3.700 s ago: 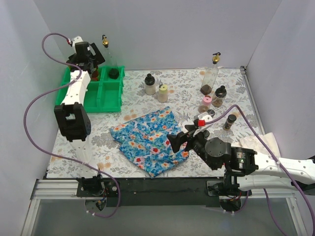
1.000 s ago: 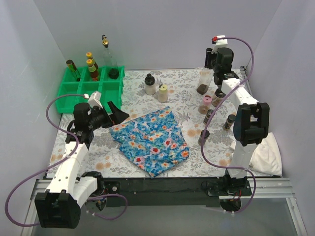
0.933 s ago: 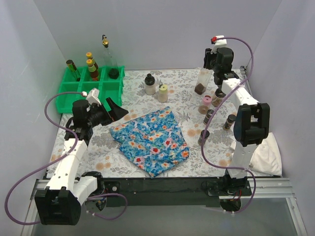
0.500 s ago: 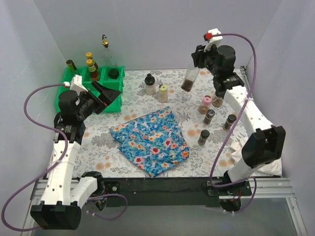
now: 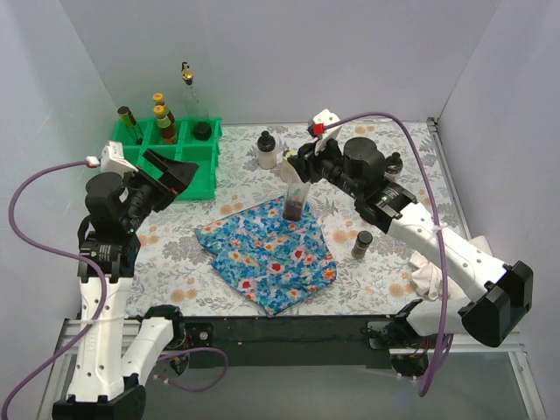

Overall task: Organize the condiment bottles
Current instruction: Place the bottle at the center of the board, then pick up the bottle from the center of the board.

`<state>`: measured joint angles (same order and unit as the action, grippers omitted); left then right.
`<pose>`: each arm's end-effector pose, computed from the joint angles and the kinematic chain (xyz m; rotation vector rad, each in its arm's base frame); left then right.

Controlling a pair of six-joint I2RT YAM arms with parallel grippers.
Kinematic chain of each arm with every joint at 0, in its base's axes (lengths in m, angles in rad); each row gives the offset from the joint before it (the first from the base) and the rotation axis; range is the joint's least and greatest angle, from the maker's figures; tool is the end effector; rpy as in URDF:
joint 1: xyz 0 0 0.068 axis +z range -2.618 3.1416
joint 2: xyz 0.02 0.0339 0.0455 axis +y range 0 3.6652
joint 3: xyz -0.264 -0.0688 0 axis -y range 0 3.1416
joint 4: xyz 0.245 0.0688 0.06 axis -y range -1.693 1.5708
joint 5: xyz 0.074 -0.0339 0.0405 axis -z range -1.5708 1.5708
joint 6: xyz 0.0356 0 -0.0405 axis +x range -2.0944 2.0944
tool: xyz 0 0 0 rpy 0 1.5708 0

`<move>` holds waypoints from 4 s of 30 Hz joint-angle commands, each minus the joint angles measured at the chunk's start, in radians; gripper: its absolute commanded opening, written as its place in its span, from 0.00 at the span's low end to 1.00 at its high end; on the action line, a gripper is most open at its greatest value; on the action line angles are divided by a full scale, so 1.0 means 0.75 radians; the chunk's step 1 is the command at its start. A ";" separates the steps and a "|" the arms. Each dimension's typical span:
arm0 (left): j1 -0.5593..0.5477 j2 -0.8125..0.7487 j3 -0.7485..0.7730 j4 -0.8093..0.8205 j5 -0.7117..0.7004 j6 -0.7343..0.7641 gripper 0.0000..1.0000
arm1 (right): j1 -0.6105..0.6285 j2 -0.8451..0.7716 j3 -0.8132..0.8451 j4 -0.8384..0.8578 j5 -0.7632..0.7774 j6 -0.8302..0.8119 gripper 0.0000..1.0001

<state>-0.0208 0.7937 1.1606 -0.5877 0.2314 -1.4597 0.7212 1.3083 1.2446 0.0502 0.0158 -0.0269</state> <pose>0.1479 -0.0112 0.4218 -1.1568 1.5977 -1.2289 0.2327 0.2039 0.4113 -0.5763 1.5026 0.5282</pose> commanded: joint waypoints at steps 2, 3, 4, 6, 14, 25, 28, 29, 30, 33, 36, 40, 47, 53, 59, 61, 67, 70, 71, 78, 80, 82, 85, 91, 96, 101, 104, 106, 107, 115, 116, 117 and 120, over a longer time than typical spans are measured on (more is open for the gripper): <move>0.003 -0.015 -0.220 -0.029 0.151 0.101 0.98 | 0.012 -0.179 -0.101 0.134 0.179 -0.105 0.01; 0.003 -0.013 -0.240 -0.016 0.172 0.101 0.98 | 0.012 -0.220 -0.121 0.134 0.208 -0.119 0.01; 0.001 -0.011 -0.257 0.000 0.194 0.099 0.98 | 0.012 -0.243 -0.160 0.134 0.242 -0.136 0.01; 0.001 0.005 -0.286 0.031 0.252 0.101 0.98 | 0.012 -0.288 -0.189 0.127 0.326 -0.179 0.01; -0.160 0.114 -0.320 0.135 0.297 0.106 0.98 | 0.008 -0.329 -0.342 0.131 0.390 -0.203 0.01; -0.428 0.161 -0.308 0.203 0.123 0.065 0.98 | -0.049 -0.386 -0.604 0.246 0.423 -0.155 0.01; -0.451 0.173 -0.300 0.213 0.109 0.069 0.98 | -0.051 -0.439 -0.683 0.291 0.435 -0.097 0.01; -0.461 0.175 -0.292 0.213 0.097 0.069 0.98 | -0.053 -0.452 -0.696 0.297 0.449 -0.085 0.01; -0.467 0.179 -0.286 0.213 0.092 0.069 0.98 | -0.055 -0.468 -0.702 0.299 0.461 -0.069 0.01; -0.498 0.187 -0.273 0.231 0.070 0.067 0.98 | -0.062 -0.488 -0.706 0.297 0.504 -0.048 0.01; -0.547 0.216 -0.263 0.252 0.025 0.069 0.98 | -0.064 -0.505 -0.690 0.279 0.547 -0.032 0.25; -0.616 0.306 -0.218 0.248 -0.024 0.079 0.98 | -0.064 -0.527 -0.623 0.171 0.562 -0.001 0.58; -0.847 0.435 -0.128 0.368 -0.186 0.150 0.98 | -0.064 -0.580 -0.461 -0.115 0.552 0.105 0.96; -1.062 0.564 -0.099 0.540 -0.343 0.253 0.98 | -0.064 -0.640 -0.298 -0.302 0.619 0.148 0.99; -1.302 0.746 -0.103 0.759 -0.586 0.396 0.98 | -0.064 -0.734 -0.128 -0.392 0.564 0.242 0.98; -1.344 0.786 -0.118 0.887 -0.599 0.428 0.98 | -0.064 -0.756 -0.099 -0.392 0.558 0.259 0.98; -1.385 0.950 -0.087 1.061 -0.621 0.467 0.98 | -0.064 -0.816 -0.021 -0.388 0.533 0.269 0.98; -1.404 1.046 -0.046 1.107 -0.664 0.488 0.98 | -0.064 -0.836 -0.017 -0.372 0.537 0.265 0.97; -1.406 1.075 -0.024 1.101 -0.670 0.508 0.98 | -0.064 -0.842 -0.019 -0.366 0.535 0.265 0.98; -1.424 1.298 0.154 1.074 -0.756 0.596 0.98 | -0.064 -0.885 -0.066 -0.341 0.511 0.267 0.96; -1.431 1.326 0.187 1.070 -0.805 0.609 0.98 | -0.064 -0.893 -0.080 -0.335 0.500 0.271 0.96; -1.437 1.355 0.193 1.078 -0.838 0.619 0.98 | -0.062 -0.904 -0.087 -0.335 0.490 0.273 0.95; -1.437 1.404 0.217 1.082 -0.881 0.649 0.98 | -0.064 -0.924 -0.109 -0.331 0.492 0.277 0.95; -1.439 1.496 0.320 1.070 -0.928 0.725 0.98 | -0.066 -0.947 -0.158 -0.310 0.519 0.261 0.95; -1.443 1.523 0.357 1.074 -0.920 0.776 0.87 | -0.066 -0.955 -0.175 -0.310 0.507 0.251 0.94; -1.461 1.472 0.302 1.123 -0.940 0.793 0.74 | -0.064 -0.967 -0.193 -0.304 0.513 0.242 0.93; -1.469 1.441 0.265 1.154 -0.953 0.809 0.64 | -0.064 -0.971 -0.207 -0.296 0.515 0.240 0.94; -1.471 1.427 0.256 1.178 -0.959 0.832 0.56 | -0.064 -0.971 -0.211 -0.296 0.513 0.242 0.94; -1.471 1.423 0.246 1.184 -0.957 0.840 0.46 | -0.064 -0.973 -0.217 -0.296 0.511 0.244 0.93; -1.474 1.362 0.212 1.197 -0.940 0.850 0.10 | -0.064 -0.983 -0.238 -0.292 0.494 0.269 0.92; -1.474 1.331 0.207 1.189 -0.945 0.840 0.07 | -0.064 -0.984 -0.238 -0.294 0.494 0.273 0.92; -1.474 1.317 0.199 1.170 -0.953 0.830 0.00 | -0.064 -0.986 -0.242 -0.296 0.492 0.275 0.92; -1.474 1.255 0.203 1.111 -1.016 0.805 0.00 | -0.064 -0.984 -0.250 -0.312 0.490 0.296 0.92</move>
<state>-1.1213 1.8935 1.3037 0.2546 -0.4625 -0.8406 0.6743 0.5812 1.0649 -0.2218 0.3897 0.1711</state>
